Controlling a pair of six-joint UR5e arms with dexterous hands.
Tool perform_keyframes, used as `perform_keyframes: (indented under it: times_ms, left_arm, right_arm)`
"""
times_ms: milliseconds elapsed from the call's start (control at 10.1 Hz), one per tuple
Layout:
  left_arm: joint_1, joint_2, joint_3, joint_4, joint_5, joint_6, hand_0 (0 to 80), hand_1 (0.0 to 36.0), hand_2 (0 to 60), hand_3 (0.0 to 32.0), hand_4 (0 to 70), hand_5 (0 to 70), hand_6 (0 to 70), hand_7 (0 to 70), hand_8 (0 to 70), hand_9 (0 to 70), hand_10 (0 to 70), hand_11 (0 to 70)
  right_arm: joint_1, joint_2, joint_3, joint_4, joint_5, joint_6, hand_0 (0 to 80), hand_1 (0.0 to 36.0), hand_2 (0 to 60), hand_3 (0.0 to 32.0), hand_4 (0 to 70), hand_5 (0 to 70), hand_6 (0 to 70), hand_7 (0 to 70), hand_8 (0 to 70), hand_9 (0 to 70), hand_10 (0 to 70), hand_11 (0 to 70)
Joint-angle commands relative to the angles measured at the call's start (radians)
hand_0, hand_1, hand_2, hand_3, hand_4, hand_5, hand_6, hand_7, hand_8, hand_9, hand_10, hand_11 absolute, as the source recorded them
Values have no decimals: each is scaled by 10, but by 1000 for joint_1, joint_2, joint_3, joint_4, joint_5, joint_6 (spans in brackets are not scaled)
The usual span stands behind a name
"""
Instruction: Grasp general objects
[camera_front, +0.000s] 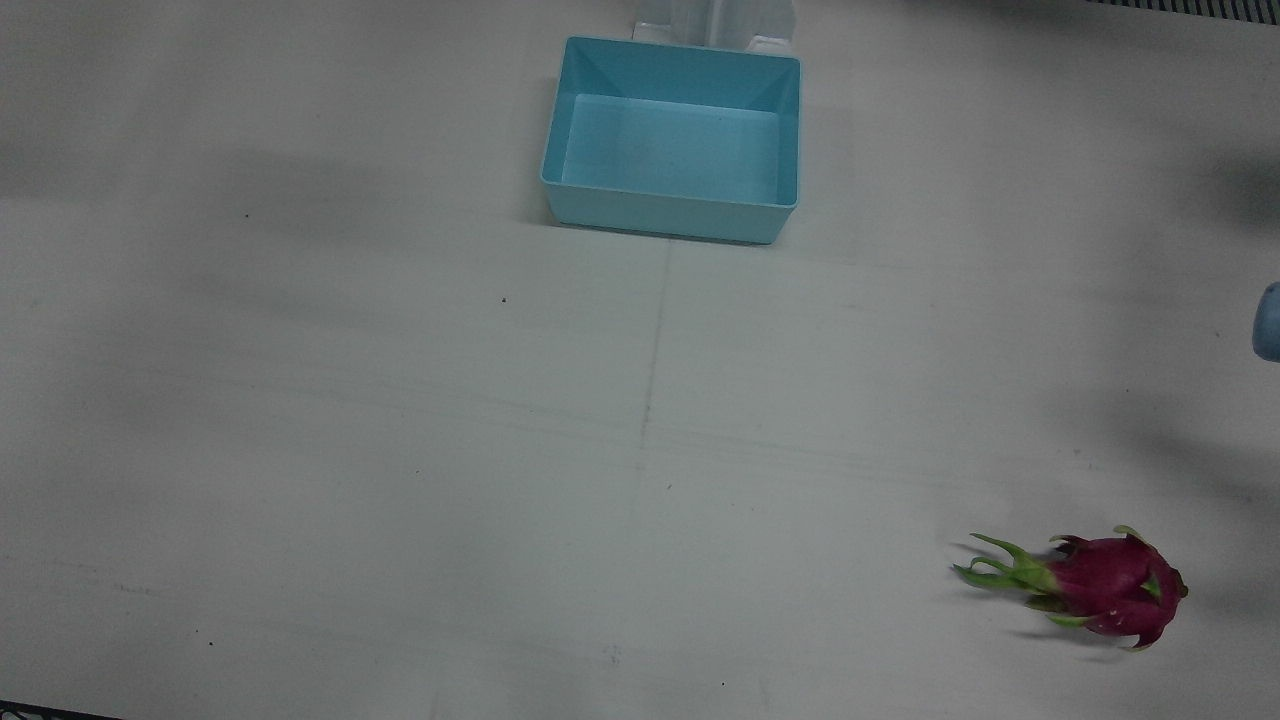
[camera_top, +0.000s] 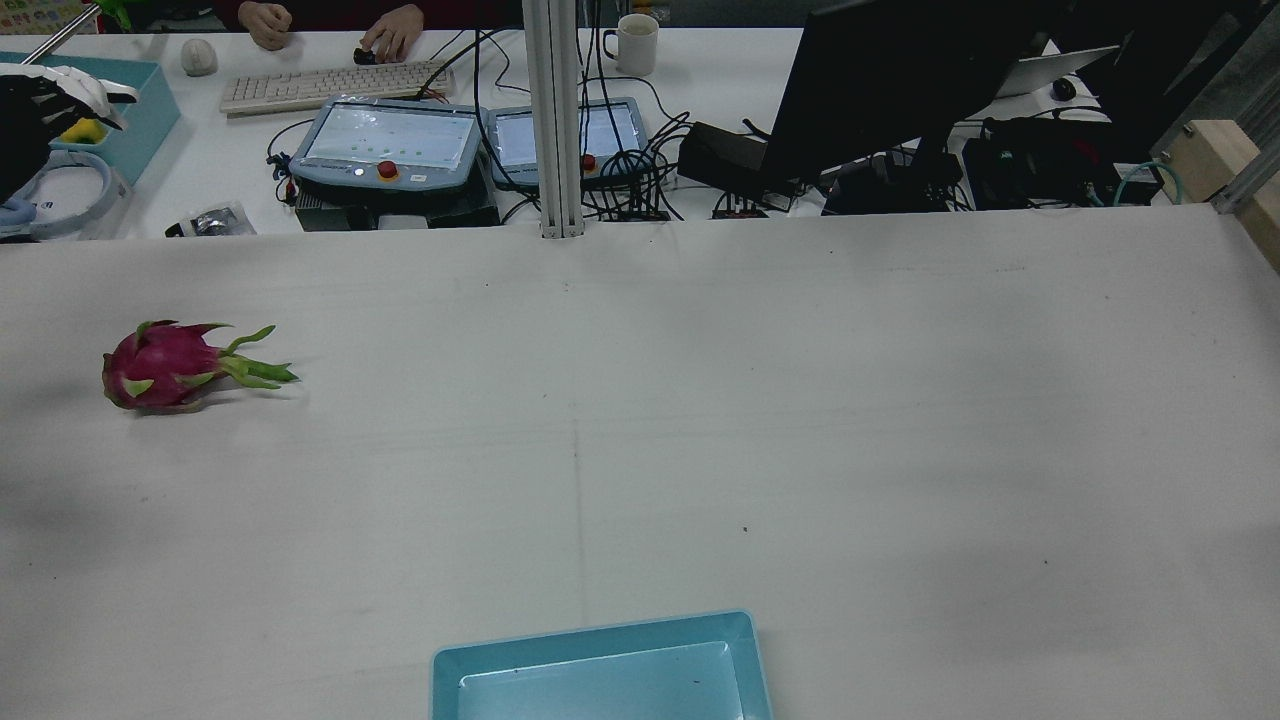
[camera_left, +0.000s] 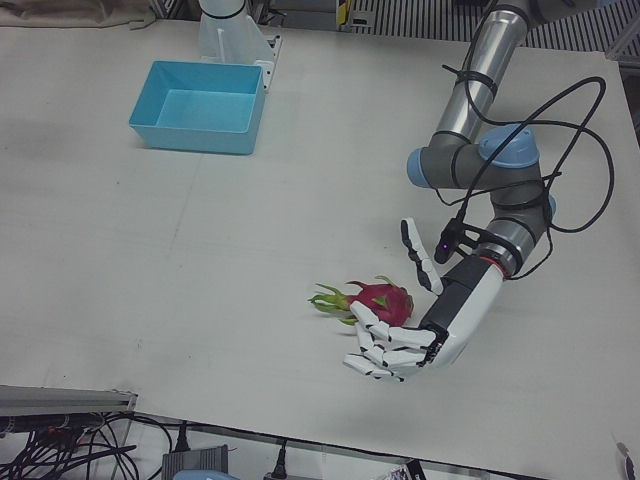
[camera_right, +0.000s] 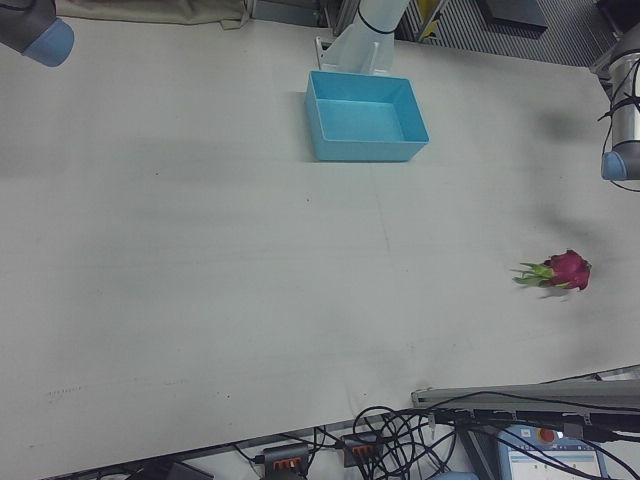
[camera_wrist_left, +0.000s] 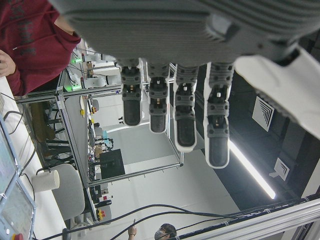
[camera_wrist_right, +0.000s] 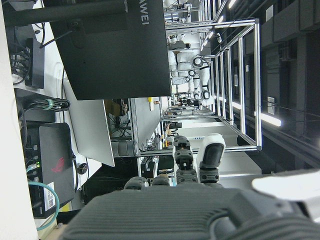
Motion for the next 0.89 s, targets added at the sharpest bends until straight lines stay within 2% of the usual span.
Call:
perform_keyframes:
  times_ms: [0,99,198,297,396,495,594,792]
  left_arm:
    - [-41,52,-6,-56,5,35,509,26,0,0,237,172,380,291,225,89,159,236]
    - [-50,57,-9,-67,-1,85,575,138,0,0,94,88,227,170,123,20,80,133]
    - [-177,49,-94,26,108,242,620,204,0,0,27,53,154,134,84,12,48,94]
    - [-282,46,-211,131,288,358,567,146,0,0,56,78,134,144,70,14,40,77]
    - [-315,45,-266,176,328,415,524,85,0,0,151,134,159,174,81,20,40,69]
    - [-321,46,-288,203,328,449,523,68,0,0,204,176,202,221,106,30,46,76]
    - [-327,52,-304,229,328,486,492,44,0,0,175,138,190,212,111,28,59,92]
    - [-325,49,-331,317,328,613,489,49,0,0,169,130,182,210,107,28,64,99]
  right_arm:
    - [0,0,-1,0,-1,1,0,0,0,0,0,0,0,0,0,0,0,0]
    - [0,0,0,0,0,-1,0,0,0,0,0,0,0,0,0,0,0,0]
    - [0,0,0,0,0,1,0,0,0,0,0,0,0,0,0,0,0,0]
    - [0,0,-1,0,0,1,0,0,0,0,0,0,0,0,0,0,0,0]
    - [0,0,-1,0,0,1,0,0,0,0,0,0,0,0,0,0,0,0]
    - [0,0,-1,0,0,1,0,0,0,0,0,0,0,0,0,0,0,0]
    - [0,0,-1,0,0,1,0,0,0,0,0,0,0,0,0,0,0,0]
    - [0,0,-1,0,0,1,0,0,0,0,0,0,0,0,0,0,0,0]
